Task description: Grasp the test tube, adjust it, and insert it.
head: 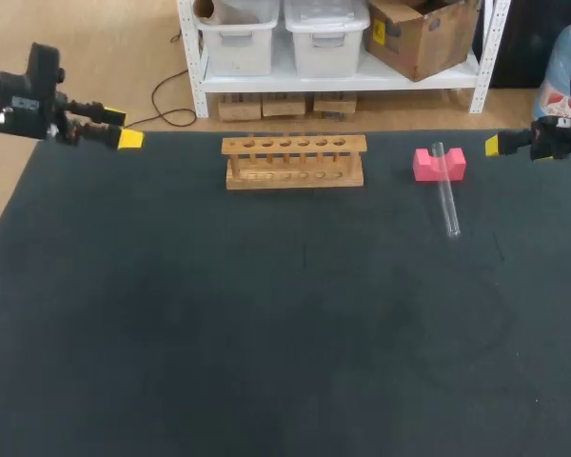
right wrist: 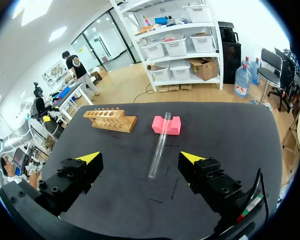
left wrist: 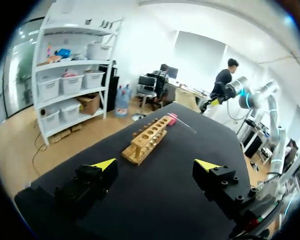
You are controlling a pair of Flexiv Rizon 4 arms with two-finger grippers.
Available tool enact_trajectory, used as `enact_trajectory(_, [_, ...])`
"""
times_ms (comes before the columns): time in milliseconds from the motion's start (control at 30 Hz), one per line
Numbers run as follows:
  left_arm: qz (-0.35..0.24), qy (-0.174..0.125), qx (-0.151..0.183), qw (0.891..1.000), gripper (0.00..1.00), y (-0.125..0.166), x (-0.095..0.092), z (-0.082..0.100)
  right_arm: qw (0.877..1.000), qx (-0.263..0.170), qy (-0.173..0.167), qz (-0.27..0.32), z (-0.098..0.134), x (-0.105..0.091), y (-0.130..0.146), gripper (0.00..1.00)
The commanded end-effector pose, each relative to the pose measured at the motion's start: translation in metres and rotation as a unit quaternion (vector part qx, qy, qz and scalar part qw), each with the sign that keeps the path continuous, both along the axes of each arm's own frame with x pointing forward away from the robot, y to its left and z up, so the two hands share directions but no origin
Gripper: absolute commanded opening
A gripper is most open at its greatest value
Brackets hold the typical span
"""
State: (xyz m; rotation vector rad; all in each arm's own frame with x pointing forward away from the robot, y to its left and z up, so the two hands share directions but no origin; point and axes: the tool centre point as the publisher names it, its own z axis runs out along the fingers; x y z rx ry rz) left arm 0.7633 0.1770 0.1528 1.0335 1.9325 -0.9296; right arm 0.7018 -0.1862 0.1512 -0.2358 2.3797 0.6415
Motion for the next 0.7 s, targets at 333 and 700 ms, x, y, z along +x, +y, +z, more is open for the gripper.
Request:
enact_trajectory(333, [-0.153, -0.019, -0.066, 0.986, 1.0, -0.026, 0.038, -0.035, 1.0, -0.001, 0.0, -0.001, 0.0, -0.001, 0.0, 1.0])
enact_trajectory(700, [-0.158, -0.02, -0.059, 0.985, 1.0, -0.035, 0.048, -0.05, 1.0, -0.001, 0.0, -0.001, 0.0, -0.001, 0.0, 1.0])
